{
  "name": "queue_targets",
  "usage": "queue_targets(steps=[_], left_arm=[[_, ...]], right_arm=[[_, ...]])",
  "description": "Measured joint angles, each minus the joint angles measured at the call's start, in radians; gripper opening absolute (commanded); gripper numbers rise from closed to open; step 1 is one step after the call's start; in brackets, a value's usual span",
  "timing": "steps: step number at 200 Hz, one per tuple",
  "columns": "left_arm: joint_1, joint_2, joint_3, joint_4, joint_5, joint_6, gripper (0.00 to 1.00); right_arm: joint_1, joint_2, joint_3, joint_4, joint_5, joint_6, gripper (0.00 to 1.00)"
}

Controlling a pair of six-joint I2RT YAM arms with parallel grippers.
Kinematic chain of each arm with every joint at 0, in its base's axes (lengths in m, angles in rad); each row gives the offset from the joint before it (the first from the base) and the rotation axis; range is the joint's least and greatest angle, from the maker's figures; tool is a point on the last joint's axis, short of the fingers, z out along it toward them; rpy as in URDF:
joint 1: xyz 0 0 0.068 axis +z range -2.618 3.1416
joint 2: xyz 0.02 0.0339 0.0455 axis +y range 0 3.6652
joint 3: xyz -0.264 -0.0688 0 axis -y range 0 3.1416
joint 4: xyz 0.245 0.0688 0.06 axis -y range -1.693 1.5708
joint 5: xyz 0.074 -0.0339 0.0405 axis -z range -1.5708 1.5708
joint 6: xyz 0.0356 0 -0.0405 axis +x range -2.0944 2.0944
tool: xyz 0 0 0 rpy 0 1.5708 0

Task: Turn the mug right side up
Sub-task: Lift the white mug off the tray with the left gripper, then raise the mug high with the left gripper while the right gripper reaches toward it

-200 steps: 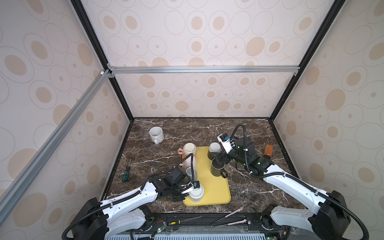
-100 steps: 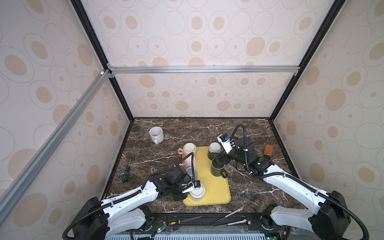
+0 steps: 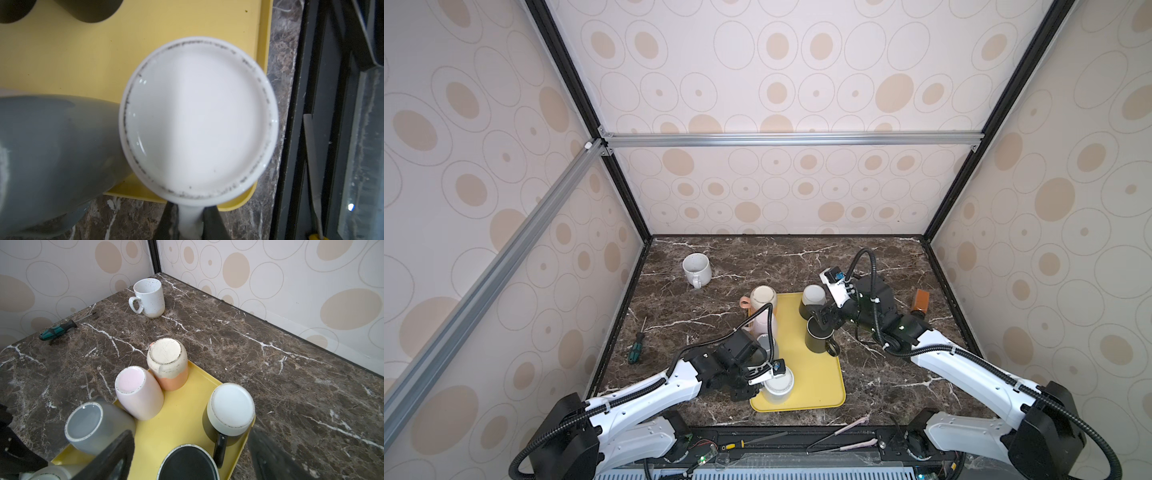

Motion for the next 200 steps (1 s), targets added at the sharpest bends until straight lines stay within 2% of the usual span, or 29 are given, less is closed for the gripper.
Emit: queue_targets(steps=[63,108,140,166,200], left_arm=[[0.0,0.012,0.164,-0.117,-0.002,0.0,0.0],[0.0,0.012,0.333,-0.193,-0.009,-0.027,0.0],[-0.001,0.035,0.491,-0.18,-0.08,-0.116,0.0],[0.0,0.105,0.587,-0.121,-0.178,-0.256,0.0],[0.009,0.172,0.588,0.072,-0.265,-0.388,0.0]], right_arm=[[0.0,-0.007,0.036,-0.041,-0.027,0.033,0.88],[0.0,-0.072,0.059,-0.077,0.036,0.059,0.87],[-0.005,-0.145,0.096,-0.084,0.127,0.087,0.85],[-0.014,-0.193,0.12,-0.09,0.201,0.111,0.85],[-0.017,-0.231,0.125,-0.088,0.236,0.144,0.82]])
